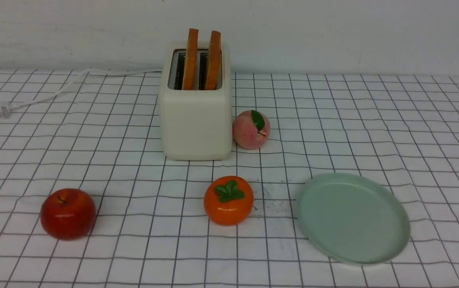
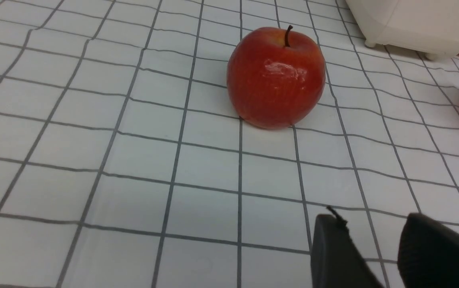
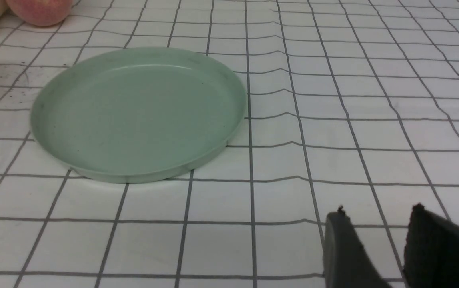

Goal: Take toasted bread from bread machine on white checkered table place on plate.
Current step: 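Reach for a toast slice standing in the toaster with the left gripper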

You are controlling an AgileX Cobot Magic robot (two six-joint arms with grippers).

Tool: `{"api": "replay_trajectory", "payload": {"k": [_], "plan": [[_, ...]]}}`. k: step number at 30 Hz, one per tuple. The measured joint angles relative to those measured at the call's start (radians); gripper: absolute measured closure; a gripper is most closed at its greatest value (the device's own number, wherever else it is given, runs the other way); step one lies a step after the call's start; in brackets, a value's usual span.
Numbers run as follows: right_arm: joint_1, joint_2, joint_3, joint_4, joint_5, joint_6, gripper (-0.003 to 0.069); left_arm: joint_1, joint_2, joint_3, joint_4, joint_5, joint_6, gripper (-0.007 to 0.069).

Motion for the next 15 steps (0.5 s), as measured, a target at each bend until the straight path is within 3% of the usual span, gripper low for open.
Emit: {"api": "replay_trajectory", "payload": {"k": [8, 15], "plan": [[0.000, 0.000, 0.000, 0.000, 0.000, 0.000, 0.0419, 0.000, 0.000, 0.000, -0.019, -0.050, -0.011, 0.0386], [0.000, 0.000, 0.000, 0.000, 0.000, 0.000, 0.0419, 0.000, 0.000, 0.000, -0.404, -0.271, -0.207, 0.0386]]}}
